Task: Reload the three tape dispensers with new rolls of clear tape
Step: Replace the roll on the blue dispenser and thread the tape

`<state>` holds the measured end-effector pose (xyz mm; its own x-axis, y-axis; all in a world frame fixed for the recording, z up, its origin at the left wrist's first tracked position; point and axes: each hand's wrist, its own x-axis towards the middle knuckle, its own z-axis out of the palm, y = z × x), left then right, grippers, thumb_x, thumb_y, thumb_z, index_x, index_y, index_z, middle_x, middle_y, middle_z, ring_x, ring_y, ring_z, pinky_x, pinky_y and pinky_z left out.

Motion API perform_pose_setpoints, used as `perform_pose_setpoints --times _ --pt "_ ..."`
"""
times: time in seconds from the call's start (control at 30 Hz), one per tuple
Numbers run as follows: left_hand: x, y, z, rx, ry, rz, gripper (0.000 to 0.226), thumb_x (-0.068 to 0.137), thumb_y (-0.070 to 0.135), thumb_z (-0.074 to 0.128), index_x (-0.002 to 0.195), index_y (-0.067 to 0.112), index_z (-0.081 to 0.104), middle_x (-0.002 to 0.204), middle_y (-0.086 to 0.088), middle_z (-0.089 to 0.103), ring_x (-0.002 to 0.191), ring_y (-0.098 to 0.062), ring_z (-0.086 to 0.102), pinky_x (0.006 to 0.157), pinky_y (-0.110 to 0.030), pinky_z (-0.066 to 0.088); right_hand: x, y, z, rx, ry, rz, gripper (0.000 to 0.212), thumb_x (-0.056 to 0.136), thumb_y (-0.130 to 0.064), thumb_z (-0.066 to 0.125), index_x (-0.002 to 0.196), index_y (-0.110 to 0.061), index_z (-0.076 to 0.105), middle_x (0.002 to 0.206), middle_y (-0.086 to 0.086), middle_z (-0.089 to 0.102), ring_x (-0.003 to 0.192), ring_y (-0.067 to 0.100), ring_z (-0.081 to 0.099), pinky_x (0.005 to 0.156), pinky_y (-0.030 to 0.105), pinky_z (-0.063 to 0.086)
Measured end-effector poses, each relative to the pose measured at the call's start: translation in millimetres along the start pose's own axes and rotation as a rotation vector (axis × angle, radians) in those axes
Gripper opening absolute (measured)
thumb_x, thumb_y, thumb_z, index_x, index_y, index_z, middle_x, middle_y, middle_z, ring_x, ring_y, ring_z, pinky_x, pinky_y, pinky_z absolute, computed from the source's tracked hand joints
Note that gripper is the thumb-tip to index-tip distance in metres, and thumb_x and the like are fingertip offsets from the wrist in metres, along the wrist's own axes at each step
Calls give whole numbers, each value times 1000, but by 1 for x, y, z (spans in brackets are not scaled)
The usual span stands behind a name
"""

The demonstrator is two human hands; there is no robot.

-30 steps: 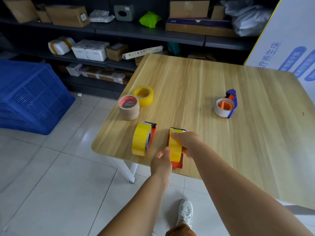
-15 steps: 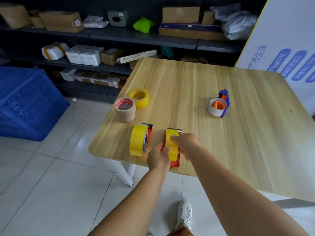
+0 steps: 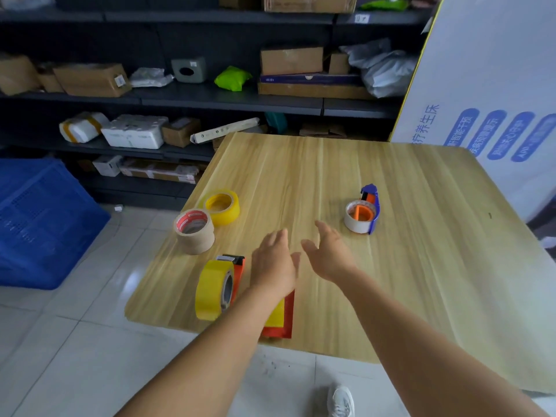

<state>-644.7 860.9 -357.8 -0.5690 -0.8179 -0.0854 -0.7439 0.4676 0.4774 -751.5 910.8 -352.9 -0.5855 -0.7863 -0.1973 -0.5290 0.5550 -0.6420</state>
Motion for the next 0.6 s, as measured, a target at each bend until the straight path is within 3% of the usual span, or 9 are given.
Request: perform_pose_setpoints --times 0.13,0.4,0.6 --pt "38 31 9 92 -41 16 62 98 32 43 151 14 16 158 -2 21 145 -20 20 116 -36 19 34 30 -28 -113 13 -35 63 97 -36 47 151 -17 20 156 4 28 142 22 30 114 39 30" --pt "113 94 55 200 -144 103 63 96 26 46 151 14 16 159 -1 19 144 -19 21 114 -35 22 106 100 -79 -169 2 -44 45 94 -34 50 136 -21 42 143 -1 46 128 21 46 102 34 37" --pt "145 110 98 291 -284 167 59 96 13 42 150 19 19 160 0 14 147 -20 15 116 -37 22 141 142 -86 -338 -111 -122 48 92 -25 48 140 -21 40 152 -3 33 135 22 35 106 34 33"
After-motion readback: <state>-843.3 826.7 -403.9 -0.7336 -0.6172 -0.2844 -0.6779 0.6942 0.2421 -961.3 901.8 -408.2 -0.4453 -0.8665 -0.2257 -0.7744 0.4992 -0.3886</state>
